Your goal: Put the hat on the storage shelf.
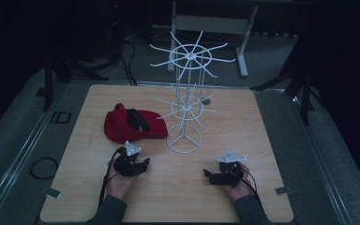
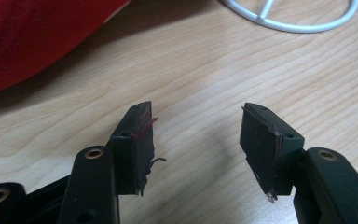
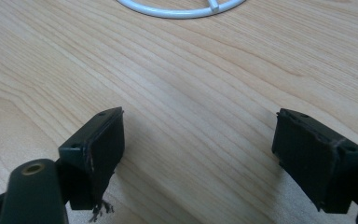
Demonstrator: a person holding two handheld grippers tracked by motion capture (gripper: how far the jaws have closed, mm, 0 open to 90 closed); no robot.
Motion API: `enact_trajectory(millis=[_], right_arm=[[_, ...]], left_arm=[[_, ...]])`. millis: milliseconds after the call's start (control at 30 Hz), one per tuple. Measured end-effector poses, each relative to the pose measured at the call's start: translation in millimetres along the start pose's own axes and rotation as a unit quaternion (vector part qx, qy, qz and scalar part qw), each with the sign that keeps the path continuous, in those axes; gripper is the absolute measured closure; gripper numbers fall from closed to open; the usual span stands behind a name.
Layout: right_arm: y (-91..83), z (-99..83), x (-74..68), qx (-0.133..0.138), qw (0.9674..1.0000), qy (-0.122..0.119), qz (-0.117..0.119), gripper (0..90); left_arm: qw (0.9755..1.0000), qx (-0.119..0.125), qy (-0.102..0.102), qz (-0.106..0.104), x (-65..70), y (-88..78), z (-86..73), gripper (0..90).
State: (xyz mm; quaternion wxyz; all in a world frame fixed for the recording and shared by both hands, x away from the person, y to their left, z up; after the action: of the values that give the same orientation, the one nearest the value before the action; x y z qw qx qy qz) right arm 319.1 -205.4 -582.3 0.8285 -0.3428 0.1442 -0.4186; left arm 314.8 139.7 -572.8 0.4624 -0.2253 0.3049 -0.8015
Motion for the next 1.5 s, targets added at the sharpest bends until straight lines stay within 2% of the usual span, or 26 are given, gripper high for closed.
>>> enact_trajectory(millis=[167,333,467,767,800,867,900,933,967,1000,1033,1133,1167,1267,1433,1500], right_arm=[[0.0,0.0,0.0,0.000,1.0000,0.000,0.000,16.7],[0.0,0.0,0.1,0.000,1.0000,-0.001,0.000,16.7],[0.1,0.0,0.1,0.000,1.0000,-0.001,0.000,16.7],[0.1,0.0,0.1,0.001,1.0000,-0.001,0.000,16.7],[0.1,0.0,0.1,0.001,1.0000,-0.001,0.000,16.7],[0.1,0.1,-0.1,0.001,1.0000,0.001,0.000,16.7],[0.1,0.1,-0.1,0.001,1.0000,0.001,0.000,16.7],[0.1,0.1,-0.1,0.000,1.0000,0.001,0.000,16.7],[0.1,0.1,-0.1,0.000,1.0000,0.001,0.000,16.7],[0.1,0.1,0.0,0.001,1.0000,0.000,0.000,16.7],[0.0,0.0,0.0,0.000,1.0000,0.000,0.000,16.7],[0.1,0.0,0.1,0.001,1.0000,-0.001,0.000,16.7],[0.1,0.0,0.1,0.001,1.0000,-0.001,0.000,16.7],[0.1,0.0,0.1,0.001,1.0000,-0.001,0.000,16.7],[0.1,0.0,0.0,0.000,1.0000,0.000,0.000,16.7],[0.1,0.0,0.0,0.001,1.0000,0.000,0.000,16.7]], left_arm=[[0.9999,0.002,0.011,0.003,4.6,-2.9,1.6,46.2],[0.9997,0.016,0.017,-0.011,11.2,-8.4,8.7,47.5],[0.9990,0.027,0.028,-0.023,18.0,-11.7,20.7,47.6],[0.9973,0.053,0.010,-0.050,24.9,-7.9,44.5,47.4],[0.9971,0.052,-0.001,-0.055,25.0,-4.4,49.3,47.4],[0.9976,0.053,-0.029,-0.034,23.2,4.8,55.0,47.7],[0.9976,0.053,-0.029,-0.034,23.2,4.8,55.0,47.5],[0.9969,0.054,-0.056,-0.008,21.9,10.3,57.3,48.1],[0.9969,0.054,-0.056,-0.008,21.9,10.3,57.3,49.0],[0.9953,0.061,-0.075,0.000,20.7,14.1,58.9,49.4],[0.9943,0.065,-0.085,0.002,20.2,15.5,59.6,49.4],[0.9907,0.074,-0.114,-0.003,18.1,20.9,62.9,48.8],[0.9907,0.074,-0.114,-0.003,18.1,20.9,62.9,48.2],[0.9875,0.080,-0.135,-0.010,16.8,23.2,64.9,47.6],[0.9807,0.089,-0.173,-0.023,12.4,26.2,66.7,47.2],[0.9797,0.090,-0.177,-0.025,12.9,25.9,66.9,47.2]])
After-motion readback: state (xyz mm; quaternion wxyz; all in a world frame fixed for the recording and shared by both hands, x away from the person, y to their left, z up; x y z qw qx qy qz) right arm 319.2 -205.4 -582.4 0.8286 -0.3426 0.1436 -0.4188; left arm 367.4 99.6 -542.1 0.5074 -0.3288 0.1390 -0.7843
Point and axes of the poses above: each handheld gripper's, and its own axes: y roughly forward along the jaws, z roughly out of its top, x roughly to its right, the point moved 2 cm from there along y, roughly forward along the jaws, and after that the axes turned 3 degrees about -z, right-handed, at the moved point
